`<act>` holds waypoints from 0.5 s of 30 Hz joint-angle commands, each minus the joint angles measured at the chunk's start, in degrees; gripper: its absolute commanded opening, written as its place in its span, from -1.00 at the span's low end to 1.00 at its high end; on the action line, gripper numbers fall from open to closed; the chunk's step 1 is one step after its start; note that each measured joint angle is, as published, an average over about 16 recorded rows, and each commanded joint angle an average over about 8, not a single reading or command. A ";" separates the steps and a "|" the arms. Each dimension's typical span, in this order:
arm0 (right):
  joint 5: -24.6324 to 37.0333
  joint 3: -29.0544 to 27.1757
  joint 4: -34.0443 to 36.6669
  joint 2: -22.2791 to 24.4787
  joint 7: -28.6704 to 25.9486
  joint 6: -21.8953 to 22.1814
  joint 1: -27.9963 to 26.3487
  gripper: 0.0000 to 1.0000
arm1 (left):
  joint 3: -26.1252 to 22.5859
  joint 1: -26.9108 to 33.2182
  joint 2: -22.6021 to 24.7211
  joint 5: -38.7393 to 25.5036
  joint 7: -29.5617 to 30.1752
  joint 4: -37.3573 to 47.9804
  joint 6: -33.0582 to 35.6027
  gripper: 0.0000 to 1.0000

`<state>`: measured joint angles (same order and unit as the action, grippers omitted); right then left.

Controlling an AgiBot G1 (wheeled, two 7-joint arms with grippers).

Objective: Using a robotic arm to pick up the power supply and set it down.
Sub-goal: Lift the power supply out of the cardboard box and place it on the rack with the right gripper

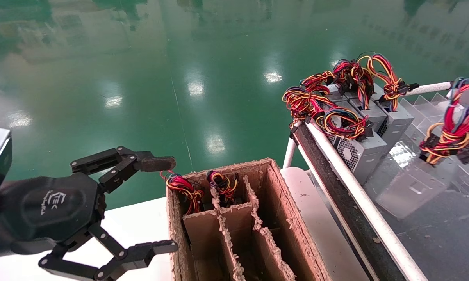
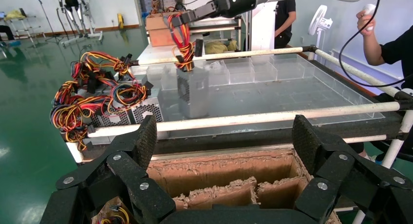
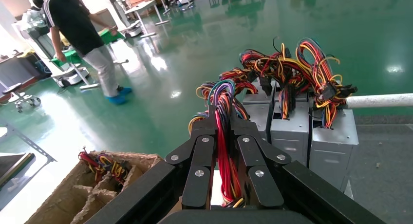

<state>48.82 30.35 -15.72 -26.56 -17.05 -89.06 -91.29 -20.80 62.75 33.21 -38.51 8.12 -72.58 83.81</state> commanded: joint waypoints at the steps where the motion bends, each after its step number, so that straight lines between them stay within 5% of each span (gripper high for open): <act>1: 0.60 0.41 1.17 -0.84 0.37 0.28 -0.67 -1.00 | 0.00 0.00 0.00 0.00 0.00 0.00 0.00 1.00; 15: 4.04 2.43 8.78 -6.05 3.16 4.50 -4.39 -1.00 | -0.01 0.00 0.00 0.01 0.00 0.00 0.00 1.00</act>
<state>52.82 32.76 -7.21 -32.58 -13.93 -84.59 -95.70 -20.81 62.76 33.21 -38.50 8.11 -72.58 83.81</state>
